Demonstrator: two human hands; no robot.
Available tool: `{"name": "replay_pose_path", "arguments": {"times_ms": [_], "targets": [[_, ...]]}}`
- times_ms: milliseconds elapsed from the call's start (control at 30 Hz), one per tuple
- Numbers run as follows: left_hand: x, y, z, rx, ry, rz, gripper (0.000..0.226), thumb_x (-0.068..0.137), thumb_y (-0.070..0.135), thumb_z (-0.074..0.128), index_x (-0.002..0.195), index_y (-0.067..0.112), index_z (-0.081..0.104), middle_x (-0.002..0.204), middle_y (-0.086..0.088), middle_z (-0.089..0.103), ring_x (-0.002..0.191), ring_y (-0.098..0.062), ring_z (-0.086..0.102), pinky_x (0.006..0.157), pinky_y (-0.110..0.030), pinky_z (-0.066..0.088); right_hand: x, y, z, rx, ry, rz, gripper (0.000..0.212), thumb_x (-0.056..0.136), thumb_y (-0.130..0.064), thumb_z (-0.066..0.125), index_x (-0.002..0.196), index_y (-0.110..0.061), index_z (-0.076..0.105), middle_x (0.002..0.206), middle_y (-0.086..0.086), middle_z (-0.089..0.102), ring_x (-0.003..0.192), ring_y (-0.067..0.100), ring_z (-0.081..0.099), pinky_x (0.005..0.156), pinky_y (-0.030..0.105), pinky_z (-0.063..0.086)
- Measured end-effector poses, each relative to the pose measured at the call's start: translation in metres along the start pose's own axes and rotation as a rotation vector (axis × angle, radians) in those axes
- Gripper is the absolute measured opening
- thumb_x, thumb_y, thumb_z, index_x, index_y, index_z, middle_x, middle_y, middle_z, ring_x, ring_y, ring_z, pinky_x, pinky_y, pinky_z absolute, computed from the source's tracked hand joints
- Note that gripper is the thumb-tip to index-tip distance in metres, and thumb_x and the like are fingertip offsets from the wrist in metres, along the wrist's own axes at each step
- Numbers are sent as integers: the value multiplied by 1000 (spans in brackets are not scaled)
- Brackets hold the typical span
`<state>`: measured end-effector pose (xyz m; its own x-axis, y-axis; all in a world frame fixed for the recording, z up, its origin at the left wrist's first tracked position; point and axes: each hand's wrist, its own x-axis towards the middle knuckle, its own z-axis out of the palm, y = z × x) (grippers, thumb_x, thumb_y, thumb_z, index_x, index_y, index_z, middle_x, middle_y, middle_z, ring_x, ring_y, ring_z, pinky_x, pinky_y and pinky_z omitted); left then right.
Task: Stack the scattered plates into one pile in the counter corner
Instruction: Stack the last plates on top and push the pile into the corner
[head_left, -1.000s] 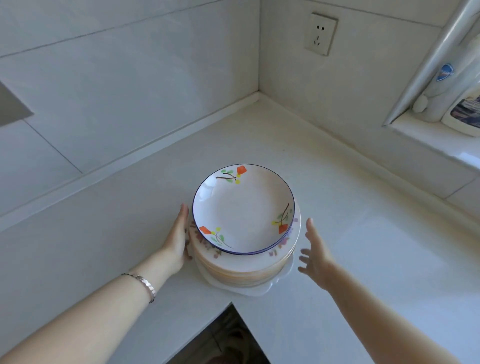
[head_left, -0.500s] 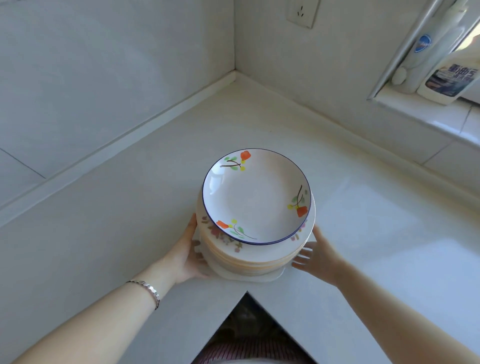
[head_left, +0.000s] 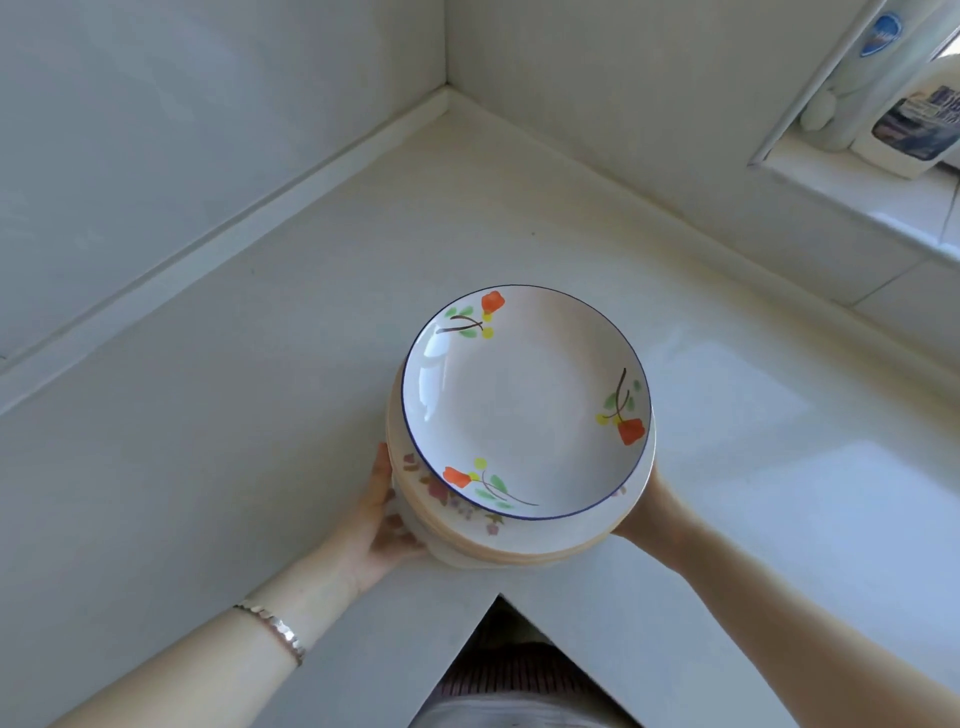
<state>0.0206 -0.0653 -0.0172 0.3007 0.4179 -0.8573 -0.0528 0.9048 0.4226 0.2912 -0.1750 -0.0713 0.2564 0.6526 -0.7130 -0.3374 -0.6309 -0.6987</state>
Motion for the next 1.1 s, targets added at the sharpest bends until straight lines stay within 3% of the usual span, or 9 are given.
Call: {"name": "replay_pose_path", "arguments": {"times_ms": [233,333,400,467,567,700,800,1000,1100], "targets": [[24,25,15,-112,-38,63,59,49,74,55,61,16,51,43,-5,47,38,-17,47,54,-36,51,45,-46,-7,31,-22,62,41,93,-48,46,122,-21,57,130,25,52,111,43,57,84,53,52],[34,50,30,-115,9,47,59,77,70,36,71,13,52,43,-3,49,62,-50,57,71,-45,49,64,-75,-5,45,-26,67,52,91,-55,44,124,-18,57,130,21,55,115,40,57,90,57,49],[43,70,38,-128,18,24,68,74,71,38,92,9,61,71,-20,60,118,-51,44,76,-52,47,75,-98,0,42,-23,84,62,88,-61,45,123,-11,57,120,17,61,109,36,62,93,59,47],[52,90,46,-176,14,30,89,61,73,46,121,7,54,133,-35,46,134,-41,37,74,-57,47,90,-122,4,63,-76,88,62,89,-60,41,106,-3,59,85,13,69,74,24,68,87,51,52],[63,121,61,-254,13,44,93,65,74,44,137,16,42,156,-16,8,144,-31,19,76,-58,45,119,-154,9,130,-101,108,54,91,-58,36,80,-7,50,42,-1,57,37,11,56,75,41,50],[87,157,73,-268,-14,47,94,62,76,44,129,11,46,156,-13,9,144,-30,19,88,-61,42,148,-205,22,132,-55,127,49,87,-57,47,82,-9,49,64,6,49,38,14,54,52,29,51],[108,177,80,-245,-19,90,91,57,76,50,120,10,51,140,-20,46,119,-36,49,76,-61,47,168,-238,33,190,-28,124,44,84,-53,53,75,-10,48,66,6,45,49,19,48,43,24,45],[140,195,95,-341,-1,98,72,82,67,43,122,7,46,107,-18,56,97,-33,56,72,-56,47,203,-266,39,394,98,2,31,91,-35,45,107,-9,51,90,12,51,77,27,52,75,39,47],[145,192,99,-261,104,113,42,94,43,43,119,9,51,108,-14,57,103,-31,54,84,-54,43,204,-247,45,382,308,2,19,94,-23,42,79,-14,49,76,7,47,64,17,51,62,28,46]]}}
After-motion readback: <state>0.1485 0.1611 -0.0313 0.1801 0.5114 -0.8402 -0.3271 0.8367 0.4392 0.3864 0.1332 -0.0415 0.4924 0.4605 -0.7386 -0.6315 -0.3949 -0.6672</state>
